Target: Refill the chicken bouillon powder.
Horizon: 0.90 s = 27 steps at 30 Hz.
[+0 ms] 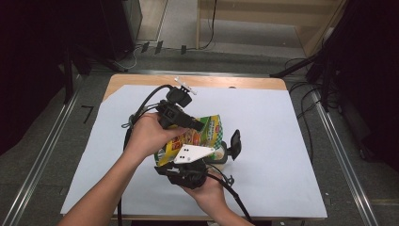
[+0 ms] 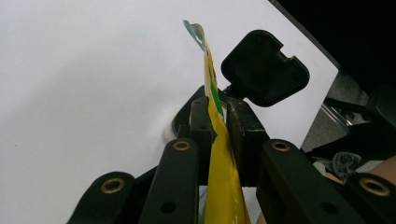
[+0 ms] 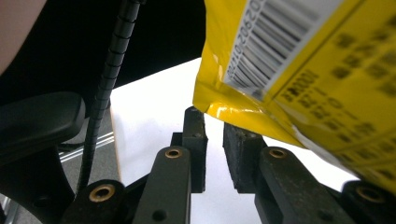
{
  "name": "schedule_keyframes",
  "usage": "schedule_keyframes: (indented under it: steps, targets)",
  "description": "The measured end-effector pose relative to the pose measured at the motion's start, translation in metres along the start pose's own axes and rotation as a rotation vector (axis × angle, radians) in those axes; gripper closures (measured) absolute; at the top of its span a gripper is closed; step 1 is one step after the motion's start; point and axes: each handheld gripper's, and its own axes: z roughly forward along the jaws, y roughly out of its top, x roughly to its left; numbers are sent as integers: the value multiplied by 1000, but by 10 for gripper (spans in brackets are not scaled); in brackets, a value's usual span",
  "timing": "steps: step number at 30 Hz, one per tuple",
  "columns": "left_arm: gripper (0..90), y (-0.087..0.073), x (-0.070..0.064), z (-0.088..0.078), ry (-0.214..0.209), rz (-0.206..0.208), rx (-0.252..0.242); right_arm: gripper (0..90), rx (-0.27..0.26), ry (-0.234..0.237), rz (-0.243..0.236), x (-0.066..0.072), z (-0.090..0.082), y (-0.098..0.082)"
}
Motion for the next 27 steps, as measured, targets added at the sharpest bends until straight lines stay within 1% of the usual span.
schedule_keyframes:
  steps: [3, 5, 8, 17, 21, 24, 27]
  targets:
    - [820, 0, 3, -1, -16, -5, 7, 808, 3, -1, 8, -1, -2, 0]
    - [826, 0, 4, -1, -30, -22, 14, 811, 4, -3, 9, -2, -2, 0]
    - [833, 0, 4, -2, -32, -28, 20, 814, 0, -8, 5, -2, -1, -1]
    - [840, 1, 0, -2, 3, -25, 20, 825, -14, -12, 1, -1, -2, -1]
    - [839, 1, -3, -1, 13, -23, 17, 854, -19, -5, 23, -2, -3, -2]
    - [837, 1, -5, -1, 20, -20, 18, 883, -25, -7, 24, -3, -3, -2]
    - [834, 1, -5, -1, 24, -20, 15, 884, -26, -9, 24, -3, -3, -2]
